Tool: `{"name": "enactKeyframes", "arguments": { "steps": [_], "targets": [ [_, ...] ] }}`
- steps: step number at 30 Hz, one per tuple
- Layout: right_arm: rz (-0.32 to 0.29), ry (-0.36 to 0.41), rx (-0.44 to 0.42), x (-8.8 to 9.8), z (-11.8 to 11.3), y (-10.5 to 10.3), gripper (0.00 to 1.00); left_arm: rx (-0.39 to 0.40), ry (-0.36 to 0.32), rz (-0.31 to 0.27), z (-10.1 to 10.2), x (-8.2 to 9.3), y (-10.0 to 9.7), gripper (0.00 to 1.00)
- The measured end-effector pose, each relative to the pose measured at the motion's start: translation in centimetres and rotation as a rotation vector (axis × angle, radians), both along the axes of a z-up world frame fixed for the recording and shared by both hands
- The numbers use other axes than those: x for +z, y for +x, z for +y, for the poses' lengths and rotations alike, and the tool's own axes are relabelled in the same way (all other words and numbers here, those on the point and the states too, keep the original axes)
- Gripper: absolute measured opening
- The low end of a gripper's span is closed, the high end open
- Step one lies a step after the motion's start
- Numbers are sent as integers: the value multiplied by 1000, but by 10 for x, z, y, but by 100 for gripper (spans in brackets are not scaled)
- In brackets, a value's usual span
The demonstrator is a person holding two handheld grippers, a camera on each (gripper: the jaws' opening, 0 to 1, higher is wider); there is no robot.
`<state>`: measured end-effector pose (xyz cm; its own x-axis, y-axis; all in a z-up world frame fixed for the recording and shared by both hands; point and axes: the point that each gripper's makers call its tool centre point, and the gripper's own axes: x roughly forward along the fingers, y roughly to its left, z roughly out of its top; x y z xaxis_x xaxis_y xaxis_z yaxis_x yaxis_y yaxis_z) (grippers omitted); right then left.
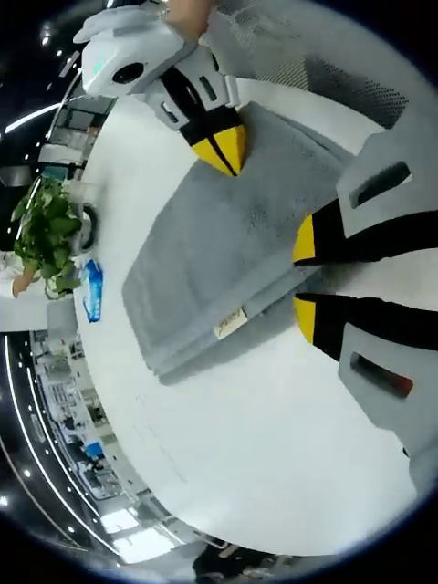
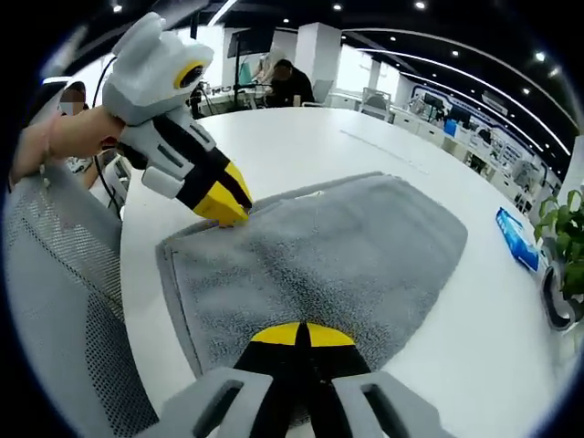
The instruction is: Open the folded towel by lifting each exposed corner and separating the folded layers until the towel lies flat within the target outline without major curled edges
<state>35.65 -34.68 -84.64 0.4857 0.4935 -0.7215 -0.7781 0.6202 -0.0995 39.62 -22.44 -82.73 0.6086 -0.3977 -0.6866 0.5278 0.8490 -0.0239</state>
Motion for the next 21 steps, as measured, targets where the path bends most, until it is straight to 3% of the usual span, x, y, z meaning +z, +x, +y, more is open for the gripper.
{"name": "enactKeyframes", "arguments": {
  "steps": [3,7,8,12,16,21],
  "targets": [
    [10,11,-12,1,-1,1,0,66,-93,53,3,-1,0,11],
    [48,67,-60,3,0,2,0,40,-234,107,-20,5,-8,9],
    [49,70,-62,4,-1,2,0,39,-236,113,-21,4,-10,9],
    [44,71,-62,4,0,2,0,-41,-103,142,-22,-15,-20,9],
    [45,76,-63,5,1,2,0,-57,-87,112,-26,-14,-19,9],
    [68,160,-95,12,6,4,3,-89,-61,89,-28,-8,-19,1]
  ]
}}
